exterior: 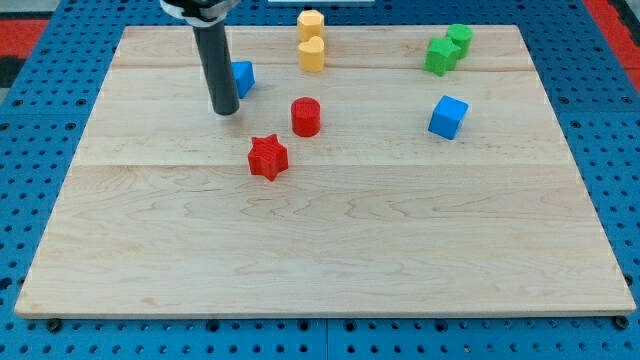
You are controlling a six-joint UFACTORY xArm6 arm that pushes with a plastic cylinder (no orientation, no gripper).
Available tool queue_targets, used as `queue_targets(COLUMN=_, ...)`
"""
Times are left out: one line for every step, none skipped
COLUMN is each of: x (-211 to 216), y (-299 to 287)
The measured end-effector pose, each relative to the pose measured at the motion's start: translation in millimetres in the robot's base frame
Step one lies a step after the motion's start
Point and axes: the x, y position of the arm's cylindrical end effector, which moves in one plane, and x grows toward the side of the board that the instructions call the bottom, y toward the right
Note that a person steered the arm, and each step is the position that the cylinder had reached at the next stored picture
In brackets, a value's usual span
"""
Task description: Place the yellow blocks and the blue triangle in a triangle shape
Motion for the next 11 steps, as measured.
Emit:
queue_targets(x=-19, y=-9)
queue_targets(x=-51, y=1)
queue_targets(x=-68, y=24)
queue_targets(x=-84, y=43)
queue_targets(x=-90, y=8)
queue_targets(x=-115, y=-21)
queue_targets(x=-122, y=-8)
queue_targets(x=-129, y=30)
queue_targets(x=-129, y=37)
queue_targets(x=-128, y=38)
queue_targets(x=-132, y=65)
